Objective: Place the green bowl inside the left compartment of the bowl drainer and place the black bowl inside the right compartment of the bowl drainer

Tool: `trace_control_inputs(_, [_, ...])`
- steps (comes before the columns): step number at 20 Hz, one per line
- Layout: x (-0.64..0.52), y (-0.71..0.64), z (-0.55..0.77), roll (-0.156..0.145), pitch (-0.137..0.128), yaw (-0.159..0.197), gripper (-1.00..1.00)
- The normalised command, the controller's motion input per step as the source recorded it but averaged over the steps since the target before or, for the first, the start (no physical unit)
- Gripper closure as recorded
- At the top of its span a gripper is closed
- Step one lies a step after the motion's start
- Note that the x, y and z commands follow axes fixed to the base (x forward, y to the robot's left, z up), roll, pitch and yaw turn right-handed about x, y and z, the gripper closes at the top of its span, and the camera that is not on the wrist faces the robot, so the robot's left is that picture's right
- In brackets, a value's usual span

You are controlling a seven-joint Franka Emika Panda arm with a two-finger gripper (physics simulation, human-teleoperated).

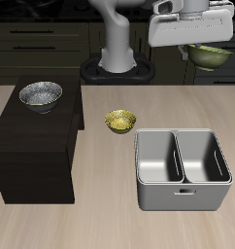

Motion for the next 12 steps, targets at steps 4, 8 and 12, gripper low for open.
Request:
trace_control_inputs(4, [0.11,0.02,-0.01,0.005,0.015,-0.005,1.0])
trace_control_inputs(8, [0.25,0.03,-0.12,0.008,0.042,-0.016,1.0])
trace_control_inputs(12, [0.22,-0.12,-0.07,-0.019,0.027,-0.021,1.0])
